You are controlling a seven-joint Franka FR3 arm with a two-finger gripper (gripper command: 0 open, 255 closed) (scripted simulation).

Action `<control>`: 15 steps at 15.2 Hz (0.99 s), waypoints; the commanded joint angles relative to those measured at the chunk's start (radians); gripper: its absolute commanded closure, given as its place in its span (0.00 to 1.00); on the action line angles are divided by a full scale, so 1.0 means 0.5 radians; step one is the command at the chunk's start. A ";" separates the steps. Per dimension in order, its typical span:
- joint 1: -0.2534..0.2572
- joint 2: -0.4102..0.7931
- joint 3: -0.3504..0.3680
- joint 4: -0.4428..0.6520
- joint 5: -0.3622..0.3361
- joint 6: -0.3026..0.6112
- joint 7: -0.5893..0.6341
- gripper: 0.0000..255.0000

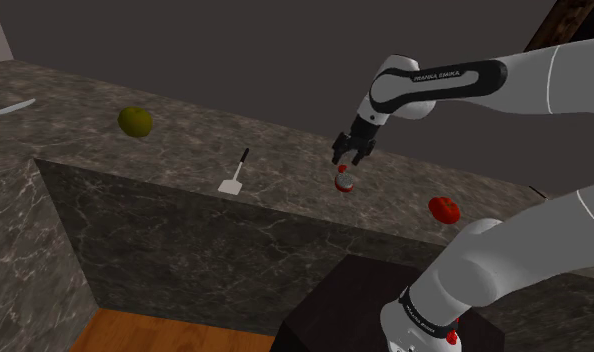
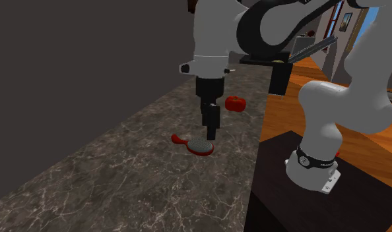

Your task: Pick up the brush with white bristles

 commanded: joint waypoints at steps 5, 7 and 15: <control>-0.081 0.358 -0.129 0.074 0.077 0.294 0.025 0.00; -0.104 0.484 -0.172 0.112 0.124 0.379 0.021 0.00; -0.097 0.653 -0.193 0.054 0.226 0.594 -0.063 0.00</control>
